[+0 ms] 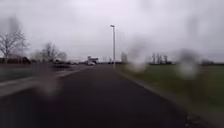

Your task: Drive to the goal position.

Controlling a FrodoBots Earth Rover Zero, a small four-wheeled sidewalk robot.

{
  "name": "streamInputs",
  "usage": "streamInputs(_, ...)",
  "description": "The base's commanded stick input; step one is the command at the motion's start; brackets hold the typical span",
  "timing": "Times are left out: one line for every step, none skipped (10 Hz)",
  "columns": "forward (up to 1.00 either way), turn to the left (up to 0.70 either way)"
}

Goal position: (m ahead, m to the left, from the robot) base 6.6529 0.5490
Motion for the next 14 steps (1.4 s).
streamInputs(1.00, 0.00)
streamInputs(1.00, 0.00)
streamInputs(1.00, 0.00)
streamInputs(1.00, 0.00)
streamInputs(1.00, 0.00)
streamInputs(1.00, 0.00)
streamInputs(1.00, 0.00)
streamInputs(1.00, 0.00)
streamInputs(1.00, 0.00)
streamInputs(1.00, 0.00)
streamInputs(1.00, 0.00)
streamInputs(1.00, 0.00)
streamInputs(1.00, 0.00)
streamInputs(1.00, 0.00)
